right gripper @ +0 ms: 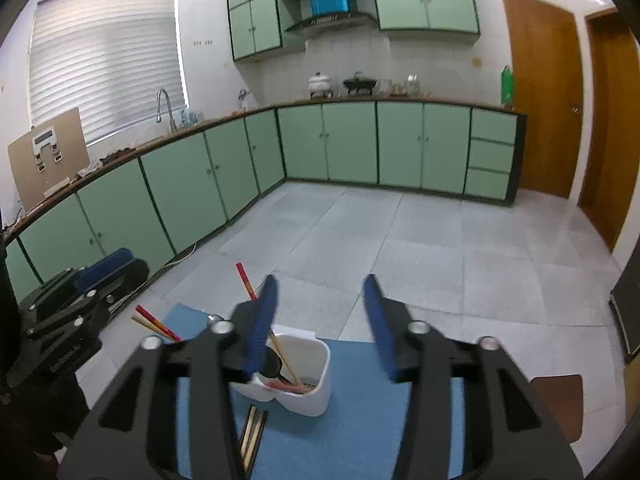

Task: Organize utensils
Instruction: 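Open both tools and withdraw them back over the mat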

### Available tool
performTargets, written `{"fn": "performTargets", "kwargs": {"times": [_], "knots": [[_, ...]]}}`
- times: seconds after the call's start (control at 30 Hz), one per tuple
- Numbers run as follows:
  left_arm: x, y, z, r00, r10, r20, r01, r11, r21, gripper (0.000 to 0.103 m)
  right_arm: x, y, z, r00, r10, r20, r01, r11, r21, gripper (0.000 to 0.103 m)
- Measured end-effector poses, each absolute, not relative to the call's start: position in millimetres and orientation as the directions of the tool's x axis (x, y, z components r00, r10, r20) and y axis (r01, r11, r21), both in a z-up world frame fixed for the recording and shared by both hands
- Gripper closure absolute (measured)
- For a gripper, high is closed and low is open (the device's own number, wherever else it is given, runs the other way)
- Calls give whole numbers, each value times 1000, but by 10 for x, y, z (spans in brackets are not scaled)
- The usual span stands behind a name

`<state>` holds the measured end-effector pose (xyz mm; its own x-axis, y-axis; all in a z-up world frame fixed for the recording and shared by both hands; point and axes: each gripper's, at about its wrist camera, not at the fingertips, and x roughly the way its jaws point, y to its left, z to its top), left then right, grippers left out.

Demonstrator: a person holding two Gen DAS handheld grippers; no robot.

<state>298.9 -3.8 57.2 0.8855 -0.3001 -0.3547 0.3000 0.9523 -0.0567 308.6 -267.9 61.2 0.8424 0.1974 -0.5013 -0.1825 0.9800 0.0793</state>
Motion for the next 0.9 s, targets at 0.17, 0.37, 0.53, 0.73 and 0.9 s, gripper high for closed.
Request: {"fn": "performTargets", "kwargs": {"times": [0.17, 0.37, 0.53, 0.73, 0.9], "knots": [[2540, 94, 548, 895, -301, -329, 296, 953, -69, 46, 2524, -2719, 567, 869, 188, -457, -192, 981, 38, 25], [2059, 283, 162, 877, -283, -389, 263, 959, -106, 38, 1893, -2712, 225, 866, 201, -458, -212, 977, 29, 14], [1758, 379, -332, 834, -244, -495, 220, 970, -107, 37, 1515, -2688, -249, 824, 219, -522, -204, 975, 86, 13], [1517, 464, -830, 775, -213, -594, 184, 977, -111, 37, 1284, -2555, -837, 751, 220, -623, -175, 975, 133, 13], [1436, 475, -1055, 748, -185, -637, 161, 982, -96, 37, 1175, -2492, -1094, 726, 207, -656, -159, 978, 132, 13]]}}
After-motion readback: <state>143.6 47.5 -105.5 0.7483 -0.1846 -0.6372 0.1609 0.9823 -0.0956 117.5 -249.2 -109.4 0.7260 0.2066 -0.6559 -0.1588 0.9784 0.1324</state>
